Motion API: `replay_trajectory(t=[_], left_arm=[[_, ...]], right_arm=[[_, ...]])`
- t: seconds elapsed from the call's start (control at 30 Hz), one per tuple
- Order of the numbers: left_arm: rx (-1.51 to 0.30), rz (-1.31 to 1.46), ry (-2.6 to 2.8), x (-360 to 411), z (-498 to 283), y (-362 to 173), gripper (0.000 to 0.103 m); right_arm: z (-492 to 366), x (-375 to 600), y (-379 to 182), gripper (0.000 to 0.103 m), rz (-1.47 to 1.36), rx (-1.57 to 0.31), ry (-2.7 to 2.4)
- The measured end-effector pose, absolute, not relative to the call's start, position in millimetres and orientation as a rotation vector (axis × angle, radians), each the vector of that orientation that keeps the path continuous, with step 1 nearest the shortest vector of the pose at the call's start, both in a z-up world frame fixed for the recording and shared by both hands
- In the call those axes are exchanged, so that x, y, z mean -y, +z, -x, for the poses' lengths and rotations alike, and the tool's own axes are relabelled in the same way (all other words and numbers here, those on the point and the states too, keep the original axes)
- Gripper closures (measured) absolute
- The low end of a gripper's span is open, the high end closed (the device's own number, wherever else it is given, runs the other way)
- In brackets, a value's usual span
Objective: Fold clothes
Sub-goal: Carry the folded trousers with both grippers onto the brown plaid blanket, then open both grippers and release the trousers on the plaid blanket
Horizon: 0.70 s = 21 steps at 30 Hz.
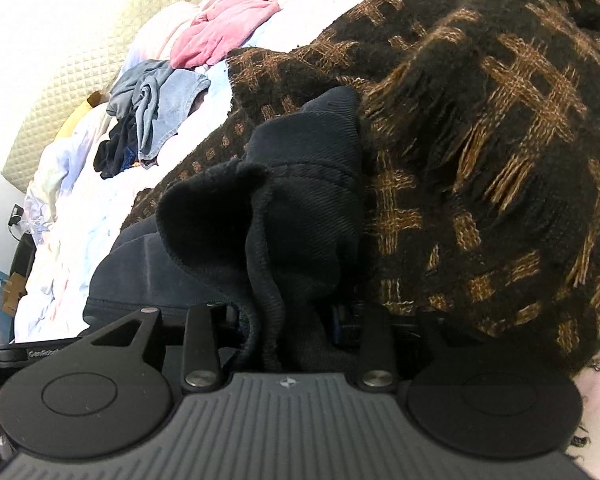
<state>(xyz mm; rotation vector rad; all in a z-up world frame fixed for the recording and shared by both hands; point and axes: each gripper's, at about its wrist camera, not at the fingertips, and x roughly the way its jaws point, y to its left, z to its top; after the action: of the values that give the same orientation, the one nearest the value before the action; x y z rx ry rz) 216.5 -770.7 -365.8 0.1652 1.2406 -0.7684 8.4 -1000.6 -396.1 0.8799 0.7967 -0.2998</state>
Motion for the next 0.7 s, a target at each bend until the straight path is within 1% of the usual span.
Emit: replay_trajectory(t=[0.03, 0.1, 0.13, 0.17, 0.2, 0.23, 0.27, 0.3, 0.33, 0.7], left_arm=[[-1.241, -0.163, -0.763, 769, -215, -363, 0.052], [-1.251, -0.152, -0.749, 765, -214, -356, 0.048], [-1.260, -0.145, -0.741, 762, -213, -352, 0.049], [-1.268, -0.138, -0.734, 759, -212, -348, 0.048], [-1.267, -0.133, -0.727, 755, -211, -342, 0.046], [-1.257, -0.132, -0.724, 751, -208, -334, 0.039], [-1.246, -0.129, -0.722, 747, -206, -326, 0.034], [-1.230, -0.127, -0.725, 743, -202, -317, 0.026], [-1.209, -0.129, -0.729, 739, -197, -306, 0.024], [-1.016, -0.138, -0.702, 696, -134, -201, 0.020]], right_arm=[[-9, 1000, -394, 0.065, -0.888, -0.803, -0.304], [-8, 1000, -386, 0.059, -0.888, -0.814, -0.308], [-8, 999, -382, 0.057, -0.887, -0.819, -0.310], [-7, 998, -377, 0.053, -0.870, -0.828, -0.323], [-6, 997, -370, 0.052, -0.853, -0.833, -0.337], [-4, 996, -364, 0.051, -0.849, -0.829, -0.345], [-1, 996, -358, 0.049, -0.848, -0.824, -0.352], [1, 996, -351, 0.046, -0.847, -0.818, -0.359], [5, 995, -344, 0.045, -0.839, -0.813, -0.366], [59, 967, -257, 0.043, -0.711, -0.711, -0.400]])
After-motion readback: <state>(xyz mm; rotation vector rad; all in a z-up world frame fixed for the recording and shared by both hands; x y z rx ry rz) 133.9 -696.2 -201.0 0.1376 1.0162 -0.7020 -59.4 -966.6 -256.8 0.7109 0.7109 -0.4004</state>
